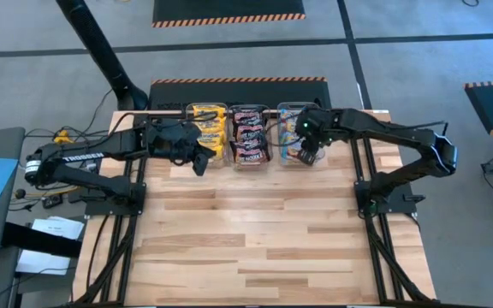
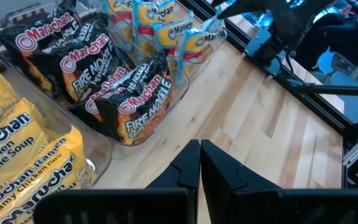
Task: Sort Maruchan noodles
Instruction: Put the blue noodle pack in the right transparent bin, then return to Home Position
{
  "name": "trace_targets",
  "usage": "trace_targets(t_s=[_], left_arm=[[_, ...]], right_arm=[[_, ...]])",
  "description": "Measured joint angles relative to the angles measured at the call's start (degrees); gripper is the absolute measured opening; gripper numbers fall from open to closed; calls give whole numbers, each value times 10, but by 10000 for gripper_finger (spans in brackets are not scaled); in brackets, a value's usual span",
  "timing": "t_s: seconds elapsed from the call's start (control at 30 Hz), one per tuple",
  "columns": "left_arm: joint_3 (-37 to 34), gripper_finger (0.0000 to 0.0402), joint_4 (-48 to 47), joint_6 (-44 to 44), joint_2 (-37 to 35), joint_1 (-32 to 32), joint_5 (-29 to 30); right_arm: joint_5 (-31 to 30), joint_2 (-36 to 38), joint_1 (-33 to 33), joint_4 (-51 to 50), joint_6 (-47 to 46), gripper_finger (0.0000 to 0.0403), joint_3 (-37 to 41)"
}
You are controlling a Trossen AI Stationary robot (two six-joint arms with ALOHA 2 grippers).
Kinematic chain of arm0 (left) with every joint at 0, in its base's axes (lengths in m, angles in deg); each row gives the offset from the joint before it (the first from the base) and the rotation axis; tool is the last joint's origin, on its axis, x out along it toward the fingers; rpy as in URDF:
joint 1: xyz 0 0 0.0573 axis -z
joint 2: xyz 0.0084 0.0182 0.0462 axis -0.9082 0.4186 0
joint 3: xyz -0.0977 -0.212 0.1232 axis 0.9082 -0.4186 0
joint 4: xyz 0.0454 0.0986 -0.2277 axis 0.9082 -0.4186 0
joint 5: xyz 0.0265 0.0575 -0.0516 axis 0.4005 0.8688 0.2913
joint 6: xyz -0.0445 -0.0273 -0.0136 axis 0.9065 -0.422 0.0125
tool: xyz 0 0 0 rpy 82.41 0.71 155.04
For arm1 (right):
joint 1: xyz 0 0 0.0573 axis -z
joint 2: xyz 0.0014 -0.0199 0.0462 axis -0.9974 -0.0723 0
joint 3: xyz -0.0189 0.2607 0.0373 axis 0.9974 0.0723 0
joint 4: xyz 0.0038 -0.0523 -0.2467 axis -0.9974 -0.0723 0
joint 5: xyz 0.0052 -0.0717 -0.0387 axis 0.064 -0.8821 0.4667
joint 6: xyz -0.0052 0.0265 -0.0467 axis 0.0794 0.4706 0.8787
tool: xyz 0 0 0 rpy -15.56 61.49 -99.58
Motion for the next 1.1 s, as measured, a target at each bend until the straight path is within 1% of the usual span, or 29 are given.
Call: trace_targets(t_s=[0.17, 0.53, 0.63, 0.77, 0.93, 1.1], left_arm=[[0, 0, 0, 0, 0, -2, 0], [0, 0, -1, 0, 0, -1, 0], [0, 0, -2, 0, 0, -1, -4], [0, 0, -2, 0, 0, -1, -6], [0, 0, -2, 0, 0, -1, -7], [0, 0, -4, -12, -16, -1, -30]], right_arm=[[55, -28, 37, -6, 1, 142, 23], [56, -110, 41, -19, 15, 141, 27], [56, -120, 41, -22, 16, 141, 25], [57, -114, 41, -32, 15, 141, 17], [57, -78, 40, -34, 3, 141, -5], [57, -38, 39, -37, 2, 141, -21]])
